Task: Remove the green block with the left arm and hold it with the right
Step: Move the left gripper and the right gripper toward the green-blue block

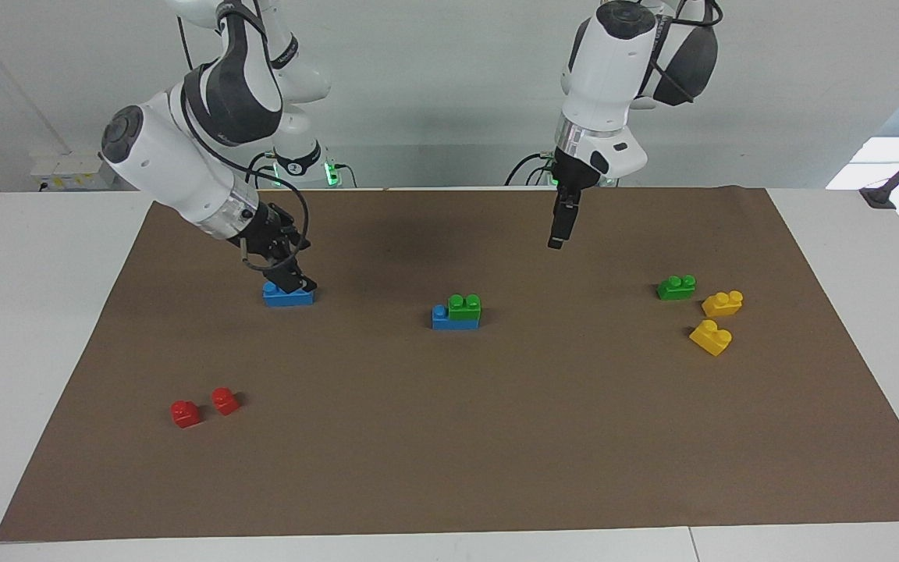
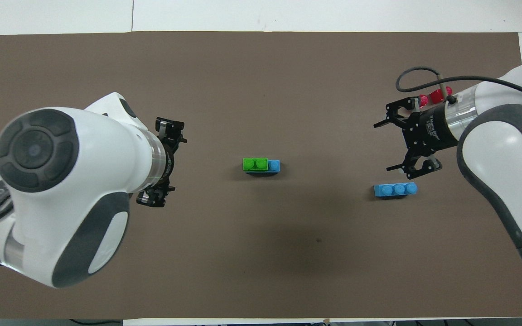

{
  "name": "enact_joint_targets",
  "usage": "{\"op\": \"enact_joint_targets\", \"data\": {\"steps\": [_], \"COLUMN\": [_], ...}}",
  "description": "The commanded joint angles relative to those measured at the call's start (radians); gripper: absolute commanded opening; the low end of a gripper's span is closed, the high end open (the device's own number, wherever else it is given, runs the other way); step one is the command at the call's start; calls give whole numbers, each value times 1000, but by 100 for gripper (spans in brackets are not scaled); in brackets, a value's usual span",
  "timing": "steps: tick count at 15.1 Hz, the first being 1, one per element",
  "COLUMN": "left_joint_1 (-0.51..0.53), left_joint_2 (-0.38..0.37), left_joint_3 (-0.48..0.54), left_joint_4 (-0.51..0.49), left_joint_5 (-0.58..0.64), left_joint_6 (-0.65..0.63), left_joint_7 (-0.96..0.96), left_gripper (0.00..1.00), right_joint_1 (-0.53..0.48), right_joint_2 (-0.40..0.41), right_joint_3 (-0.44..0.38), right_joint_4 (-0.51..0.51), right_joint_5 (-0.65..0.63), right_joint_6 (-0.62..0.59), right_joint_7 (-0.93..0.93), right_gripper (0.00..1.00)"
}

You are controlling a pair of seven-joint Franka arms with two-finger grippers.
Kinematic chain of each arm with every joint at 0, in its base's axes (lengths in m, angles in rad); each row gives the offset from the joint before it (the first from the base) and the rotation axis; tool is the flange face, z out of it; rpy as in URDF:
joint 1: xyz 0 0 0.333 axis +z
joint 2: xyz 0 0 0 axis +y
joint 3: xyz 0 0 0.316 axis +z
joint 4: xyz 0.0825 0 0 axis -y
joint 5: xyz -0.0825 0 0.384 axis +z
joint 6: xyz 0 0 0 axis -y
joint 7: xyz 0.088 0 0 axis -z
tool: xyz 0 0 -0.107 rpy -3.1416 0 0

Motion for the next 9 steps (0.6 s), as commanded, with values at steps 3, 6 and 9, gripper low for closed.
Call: {"op": "enact_joint_targets", "data": {"steps": [3,6,9], "left_joint_1": [-86,-113,-135], "left_joint_2": [100,151,201], "left_joint_3": [17,17,17], "left_joint_4": [-6,-5,-2], "left_joint_5": [-2,-2,-2], "left_joint_6": [97,131,165], "left_joint_7": [-276,-359,-426], "left_gripper": [100,100,100], "right_joint_1": [70,125,173], "right_joint_2": [32,55,69], "right_joint_3": [1,1,1], "right_joint_4": [-97,-140,-179], "right_joint_5": [175,225,278], "right_joint_6": [168,282,360], "right_joint_7": [88,124,136], "right_gripper": [99,99,99]}}
